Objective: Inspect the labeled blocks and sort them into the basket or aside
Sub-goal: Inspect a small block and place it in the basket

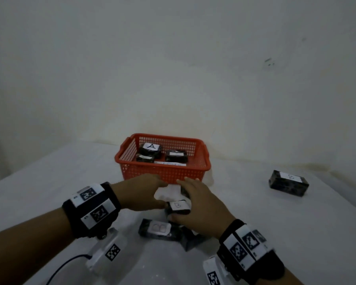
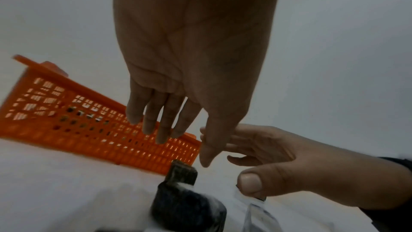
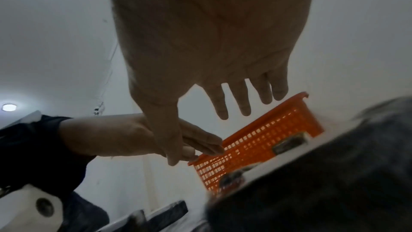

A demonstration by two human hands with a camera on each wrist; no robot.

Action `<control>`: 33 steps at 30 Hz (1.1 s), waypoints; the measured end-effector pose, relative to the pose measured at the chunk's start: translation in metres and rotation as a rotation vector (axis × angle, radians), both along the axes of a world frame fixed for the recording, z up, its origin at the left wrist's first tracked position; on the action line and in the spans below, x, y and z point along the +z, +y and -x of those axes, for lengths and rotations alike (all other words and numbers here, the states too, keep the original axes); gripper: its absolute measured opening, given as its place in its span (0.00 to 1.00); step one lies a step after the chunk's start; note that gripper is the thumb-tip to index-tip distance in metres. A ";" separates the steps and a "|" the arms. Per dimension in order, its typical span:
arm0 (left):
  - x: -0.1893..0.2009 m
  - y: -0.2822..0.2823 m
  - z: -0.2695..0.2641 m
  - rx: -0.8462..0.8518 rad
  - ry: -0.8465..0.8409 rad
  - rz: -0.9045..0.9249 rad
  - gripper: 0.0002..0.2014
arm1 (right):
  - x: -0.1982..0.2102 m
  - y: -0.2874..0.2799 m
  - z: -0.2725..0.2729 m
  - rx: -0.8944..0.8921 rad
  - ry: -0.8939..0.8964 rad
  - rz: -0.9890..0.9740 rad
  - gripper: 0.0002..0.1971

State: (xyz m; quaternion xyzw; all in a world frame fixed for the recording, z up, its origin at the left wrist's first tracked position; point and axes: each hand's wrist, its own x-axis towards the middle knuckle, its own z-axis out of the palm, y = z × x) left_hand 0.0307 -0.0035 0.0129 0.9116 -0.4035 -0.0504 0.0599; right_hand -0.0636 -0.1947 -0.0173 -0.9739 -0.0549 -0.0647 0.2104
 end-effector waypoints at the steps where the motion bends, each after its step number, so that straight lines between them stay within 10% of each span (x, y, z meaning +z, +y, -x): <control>1: -0.006 0.007 0.000 0.034 0.011 -0.040 0.37 | 0.000 0.011 0.001 0.032 0.015 0.026 0.50; 16: -0.035 0.032 0.016 -0.009 0.088 -0.061 0.15 | -0.006 0.064 -0.016 0.074 0.249 0.419 0.18; 33: 0.006 0.055 -0.029 0.062 0.291 0.415 0.17 | 0.020 0.028 -0.040 -0.009 0.047 -0.263 0.20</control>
